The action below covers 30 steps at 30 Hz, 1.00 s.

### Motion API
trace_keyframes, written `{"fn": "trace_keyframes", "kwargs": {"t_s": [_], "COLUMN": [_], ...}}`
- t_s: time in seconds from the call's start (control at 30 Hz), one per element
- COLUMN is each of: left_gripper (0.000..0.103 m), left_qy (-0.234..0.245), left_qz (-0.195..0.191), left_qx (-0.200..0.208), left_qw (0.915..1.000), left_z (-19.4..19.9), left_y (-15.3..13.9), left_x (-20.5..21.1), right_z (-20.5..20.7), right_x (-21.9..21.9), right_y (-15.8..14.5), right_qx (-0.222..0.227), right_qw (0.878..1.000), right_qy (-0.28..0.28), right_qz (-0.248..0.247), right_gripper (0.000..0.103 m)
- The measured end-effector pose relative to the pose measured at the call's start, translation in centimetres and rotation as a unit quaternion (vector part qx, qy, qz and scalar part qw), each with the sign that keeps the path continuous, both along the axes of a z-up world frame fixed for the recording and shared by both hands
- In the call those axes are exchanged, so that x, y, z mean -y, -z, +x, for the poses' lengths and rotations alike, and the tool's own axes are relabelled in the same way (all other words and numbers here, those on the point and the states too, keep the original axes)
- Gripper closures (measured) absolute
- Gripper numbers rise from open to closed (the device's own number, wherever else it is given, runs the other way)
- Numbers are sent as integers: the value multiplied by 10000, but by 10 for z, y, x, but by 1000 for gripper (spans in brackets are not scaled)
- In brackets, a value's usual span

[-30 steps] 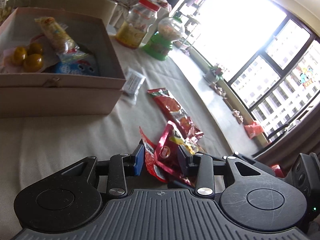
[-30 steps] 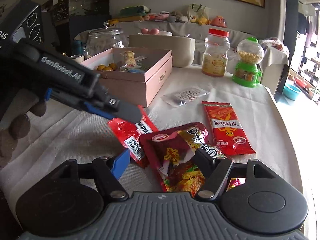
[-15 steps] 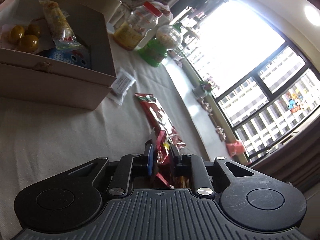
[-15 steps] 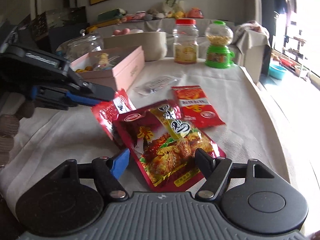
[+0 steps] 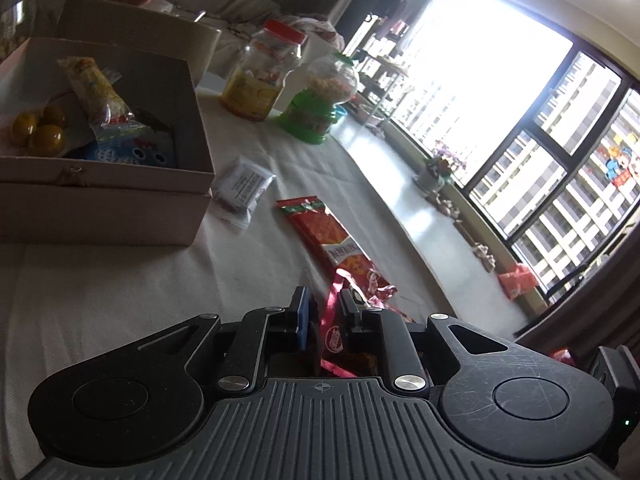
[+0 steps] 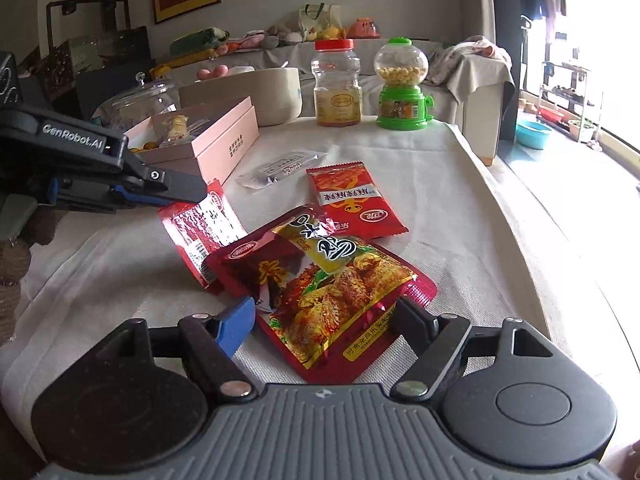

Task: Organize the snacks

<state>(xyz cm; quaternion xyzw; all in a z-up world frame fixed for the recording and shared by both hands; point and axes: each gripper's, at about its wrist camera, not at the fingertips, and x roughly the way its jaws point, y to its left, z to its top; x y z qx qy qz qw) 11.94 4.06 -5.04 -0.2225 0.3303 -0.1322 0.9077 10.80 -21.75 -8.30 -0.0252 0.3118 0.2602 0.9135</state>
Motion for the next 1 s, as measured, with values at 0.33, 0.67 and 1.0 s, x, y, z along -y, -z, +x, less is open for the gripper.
{"fn": "trace_keyframes", "kwargs": {"t_s": [0.33, 0.67, 1.0], "left_gripper": [83, 82, 71], "left_qy": [222, 201, 591], "left_qz": [561, 786, 300], "left_qx": [232, 197, 368], "left_qw": [9979, 9965, 9971], "left_z": [-11, -17, -21], "left_y": [-4, -5, -10], "left_x": [14, 19, 23], "right_z": [-1, 0, 0], "right_x": [0, 0, 0], "right_y": [1, 2, 3], "right_qx": [11, 15, 13], "right_qw": [10000, 10000, 10000], "right_qy": [18, 26, 49], "right_qz": [18, 10, 13], "right_gripper": [22, 20, 19]}}
